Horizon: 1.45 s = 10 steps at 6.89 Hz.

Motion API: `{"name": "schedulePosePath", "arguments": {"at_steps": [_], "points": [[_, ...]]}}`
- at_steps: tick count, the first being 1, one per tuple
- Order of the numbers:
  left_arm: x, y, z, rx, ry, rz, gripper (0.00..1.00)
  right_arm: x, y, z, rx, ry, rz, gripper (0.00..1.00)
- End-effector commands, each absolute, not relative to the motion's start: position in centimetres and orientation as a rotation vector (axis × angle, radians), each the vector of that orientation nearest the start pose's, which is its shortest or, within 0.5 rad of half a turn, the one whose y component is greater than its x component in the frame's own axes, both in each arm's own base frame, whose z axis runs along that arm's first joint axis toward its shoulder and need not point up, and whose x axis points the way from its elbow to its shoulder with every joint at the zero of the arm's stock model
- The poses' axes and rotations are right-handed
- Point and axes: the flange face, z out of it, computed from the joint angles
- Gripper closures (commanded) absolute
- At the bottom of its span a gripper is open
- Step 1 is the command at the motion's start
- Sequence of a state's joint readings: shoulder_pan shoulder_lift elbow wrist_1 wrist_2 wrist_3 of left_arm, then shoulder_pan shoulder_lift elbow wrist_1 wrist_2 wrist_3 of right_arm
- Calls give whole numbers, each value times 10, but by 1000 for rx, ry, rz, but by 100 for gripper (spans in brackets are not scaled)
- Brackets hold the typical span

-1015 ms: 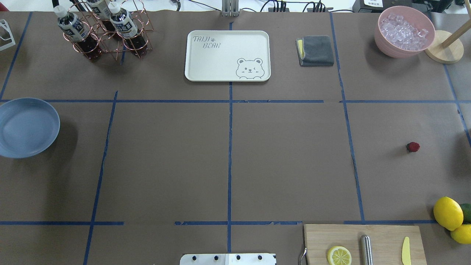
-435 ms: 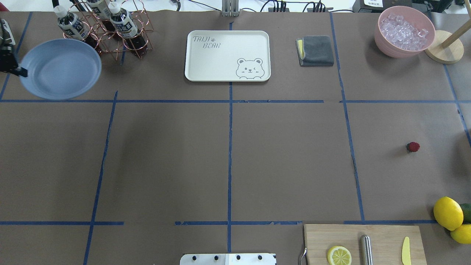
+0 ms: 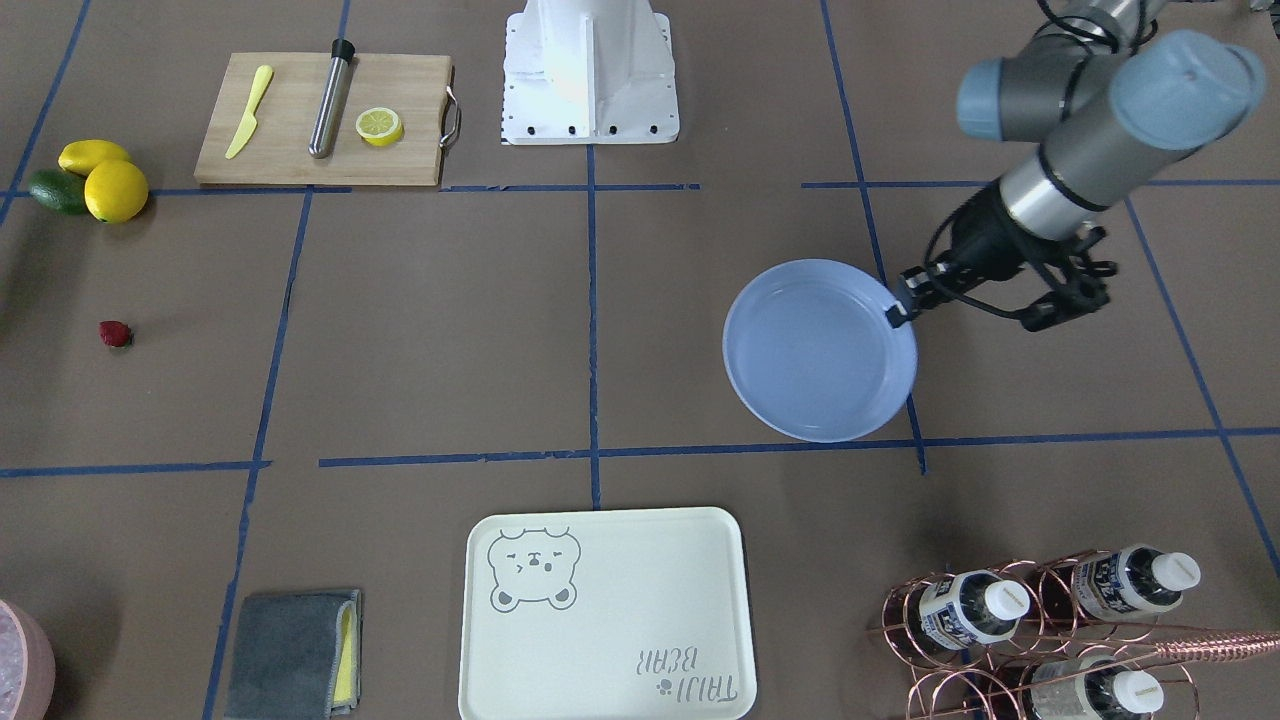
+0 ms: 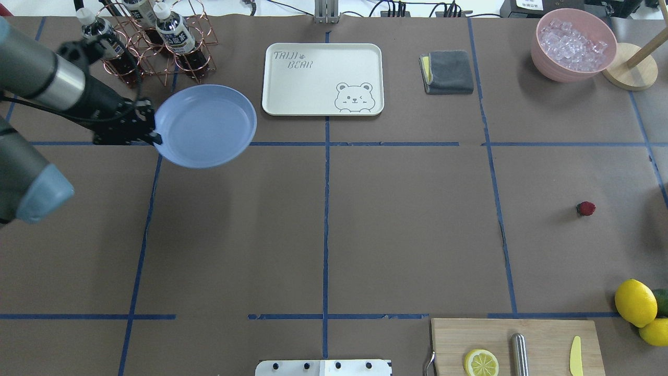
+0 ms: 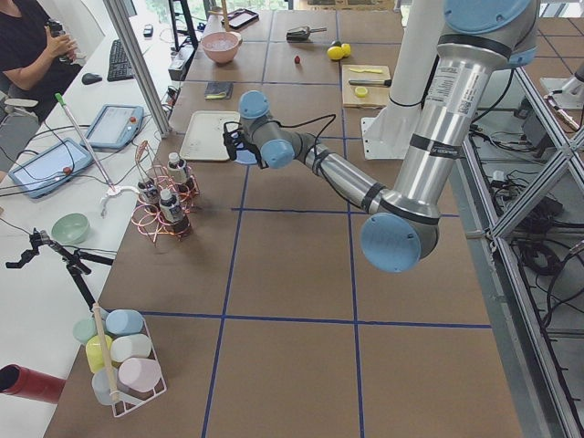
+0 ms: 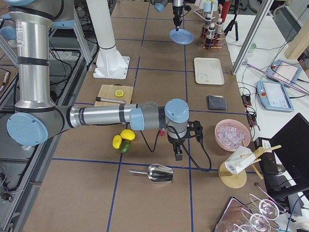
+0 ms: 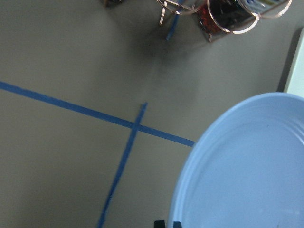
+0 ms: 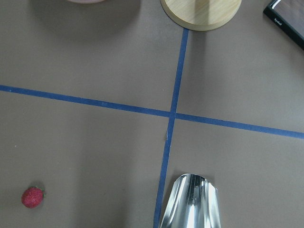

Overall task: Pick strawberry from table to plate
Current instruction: 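Lift the light blue plate with the left gripper toward the table center, then lower the plate onto the table center and open the left gripper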

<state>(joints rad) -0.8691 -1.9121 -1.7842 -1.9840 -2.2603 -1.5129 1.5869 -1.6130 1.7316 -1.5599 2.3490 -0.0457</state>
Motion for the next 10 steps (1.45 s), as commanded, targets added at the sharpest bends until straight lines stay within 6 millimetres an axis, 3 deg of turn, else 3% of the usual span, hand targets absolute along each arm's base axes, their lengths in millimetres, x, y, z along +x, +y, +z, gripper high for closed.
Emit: {"name": "schedulePosePath", "arguments": {"at_steps": [1,3,5,6,9,10], "points": [[449,-434,260,-235,1161,-477,100,67,-479,597,140,-779,-76,0],[512,-393,243,-261,1152,-522,100,64,-479,596,133,-804,-63,0],[558,-363,249,-249,1124,-512,100,63,-479,592,135,-821,-63,0],[565,-355,252,-230,1117,-516,100,63,-479,592,135,-829,-63,0],[560,-357,269,-213,1095,-522,100,62,-479,590,136,-840,-63,0],[559,-358,270,-212,1094,-524,54,61,-479,589,136,-849,-64,0]]}}
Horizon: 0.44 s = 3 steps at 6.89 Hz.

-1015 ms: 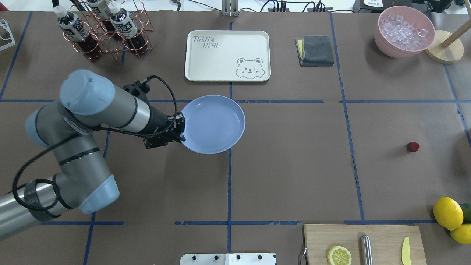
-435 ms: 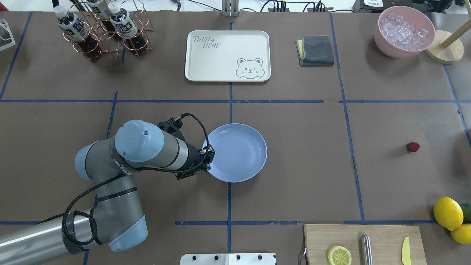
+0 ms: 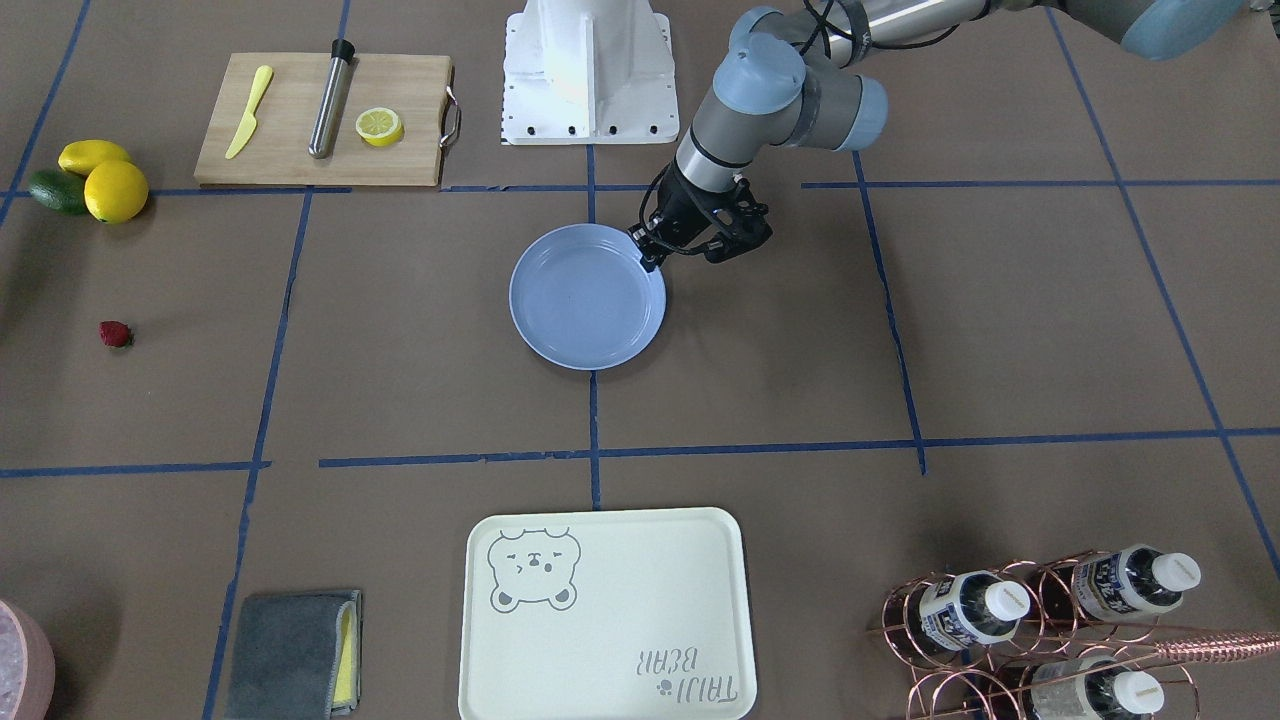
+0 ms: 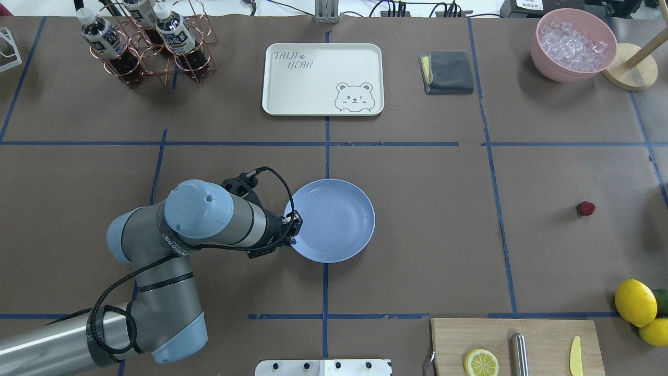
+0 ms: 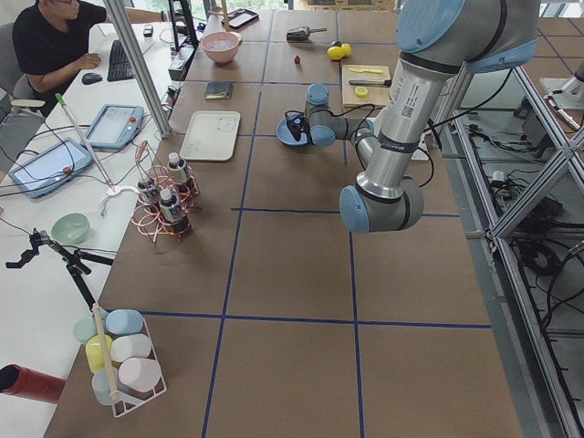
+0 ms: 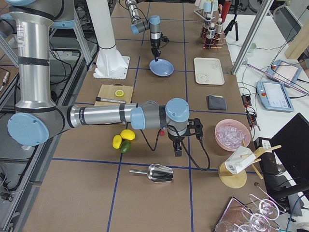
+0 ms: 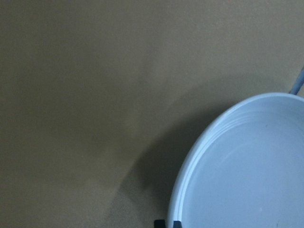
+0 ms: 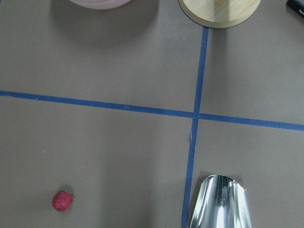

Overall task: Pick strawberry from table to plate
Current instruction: 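Lower the plate onto the table center and open the left gripper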

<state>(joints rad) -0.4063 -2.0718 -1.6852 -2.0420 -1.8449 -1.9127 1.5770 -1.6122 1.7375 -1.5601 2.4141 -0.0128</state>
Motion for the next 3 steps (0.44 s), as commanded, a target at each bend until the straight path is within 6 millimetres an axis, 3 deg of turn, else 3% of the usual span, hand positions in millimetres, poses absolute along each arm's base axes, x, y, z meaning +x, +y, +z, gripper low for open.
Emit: {"name": "schedulePosePath", "arguments": {"at_steps": [1,3], "points": [[559,-358,270,-212,1094,-524,1,61,-479,589,135,-860,-63,0],[531,-381,254,-182,1129,-521,0,52,-480,588,120,-862,-56,0]]}}
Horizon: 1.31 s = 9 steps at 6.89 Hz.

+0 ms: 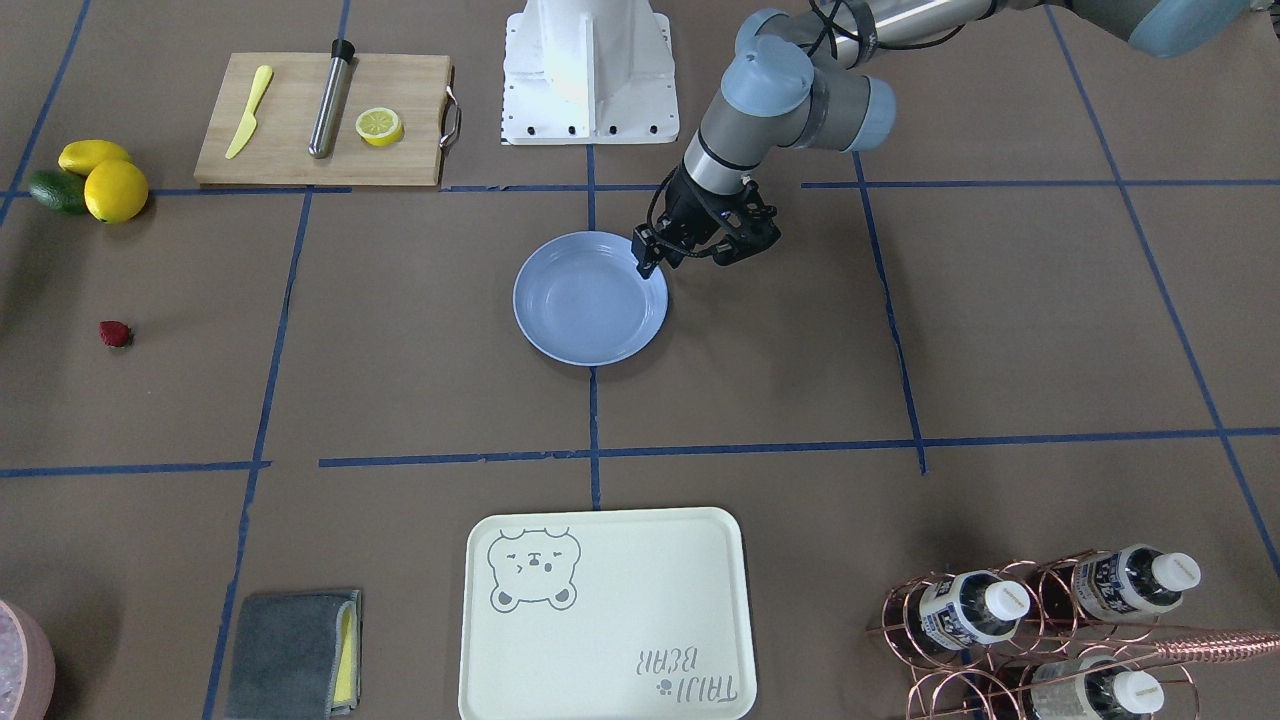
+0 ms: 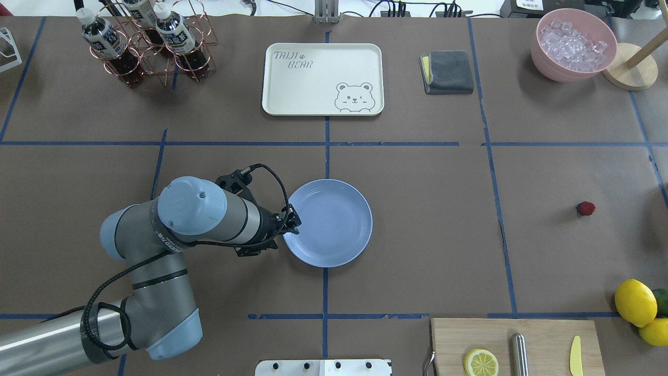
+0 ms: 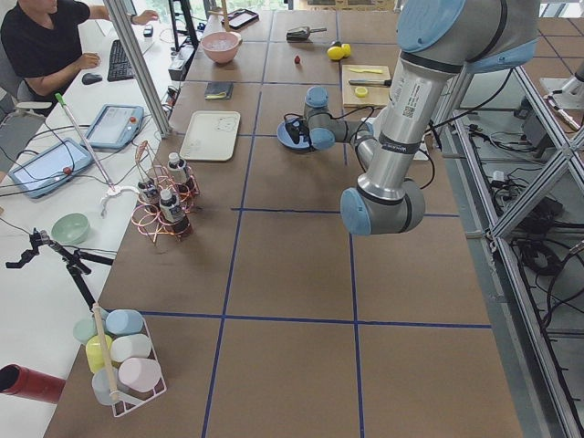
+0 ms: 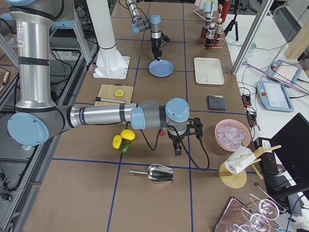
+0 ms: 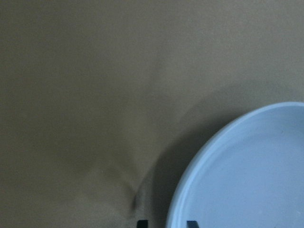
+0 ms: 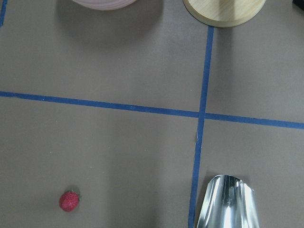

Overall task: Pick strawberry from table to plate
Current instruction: 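Lower the plate onto the table center and open the left gripper, then withdraw the left arm toward the bottle rack while the right gripper reaches the strawberry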

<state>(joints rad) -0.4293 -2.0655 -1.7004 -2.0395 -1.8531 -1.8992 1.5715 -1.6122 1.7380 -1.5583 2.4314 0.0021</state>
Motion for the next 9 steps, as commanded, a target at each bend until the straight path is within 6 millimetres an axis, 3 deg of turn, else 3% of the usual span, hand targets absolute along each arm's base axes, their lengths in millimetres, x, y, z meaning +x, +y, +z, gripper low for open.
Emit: {"name": "schedulePosePath", "arguments": {"at_steps": [1,2,4,6,7,8,9], "points": [[501,-408,250,-213,1137,-487,0,33,-482,573,108,-865,-57,0],[471,-429,244,-211,1120,-478,0,6,-483,558,83,-868,-47,0],[422,-428,212,-132,1024,-408,0,-65,-486,538,100,-870,-2,0],[355,-462,202,-45,990,-441,0,-137,-475,547,122,-823,9,0],[340,-466,201,-23,956,-418,0,-152,-460,572,128,-810,-8,0],[318,-479,201,13,953,-425,0,-171,-455,584,116,-813,7,0],[312,-483,202,27,949,-417,0,-193,-449,591,123,-796,4,0]]}}
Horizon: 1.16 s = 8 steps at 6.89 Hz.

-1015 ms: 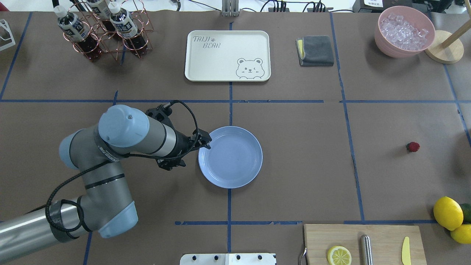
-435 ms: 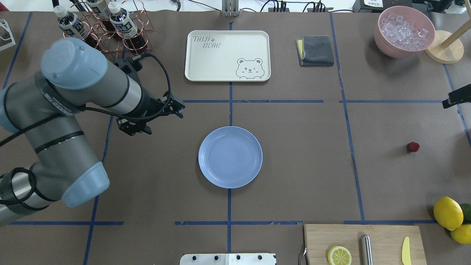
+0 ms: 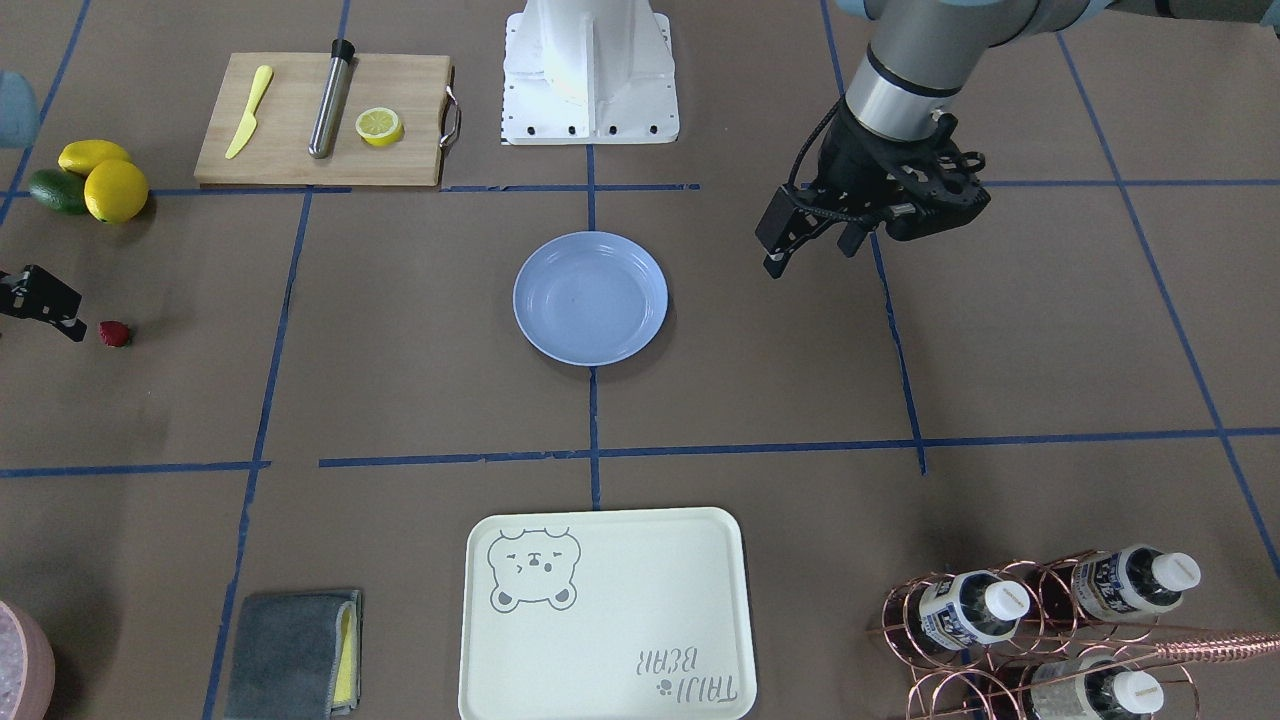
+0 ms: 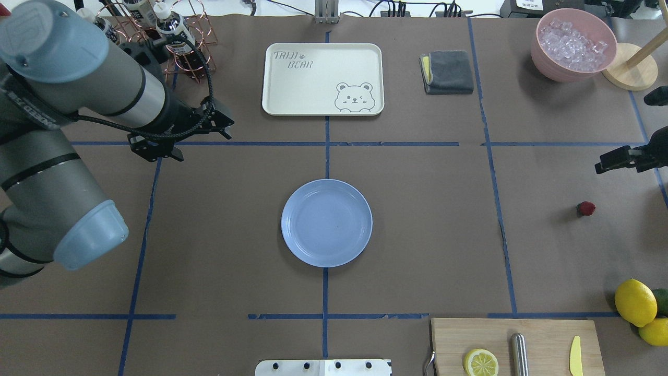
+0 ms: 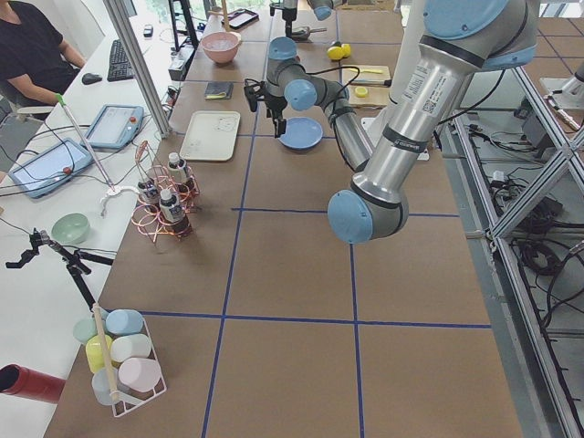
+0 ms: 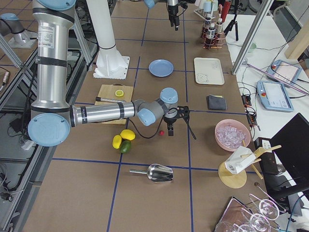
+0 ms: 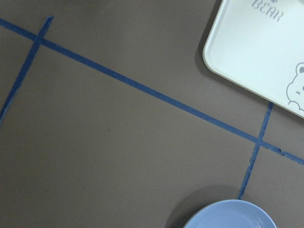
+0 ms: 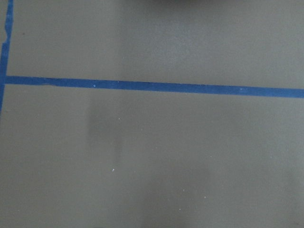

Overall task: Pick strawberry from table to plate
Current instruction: 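Withdraw the left arm toward the bottle rack while the right gripper reaches the strawberry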

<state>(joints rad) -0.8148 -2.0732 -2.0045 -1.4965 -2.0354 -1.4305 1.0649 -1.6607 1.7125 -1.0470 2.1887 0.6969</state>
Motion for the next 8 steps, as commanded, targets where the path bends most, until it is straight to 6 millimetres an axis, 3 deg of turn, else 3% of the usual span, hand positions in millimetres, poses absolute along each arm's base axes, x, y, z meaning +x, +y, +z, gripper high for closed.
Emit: {"name": "schedulePosePath", "arguments": {"at_steps": [1,4,6,8], "points": [[312,-483,203,27,948,-416,0,-208,-444,590,111,-793,8,0],[312,-483,203,28,949,-416,0,-223,-436,596,93,-780,-20,0],[313,-483,203,27,950,-415,0,-226,-434,602,75,-770,-22,9],[312,-483,201,29,954,-414,0,-226,-434,606,68,-765,-22,40]]}}
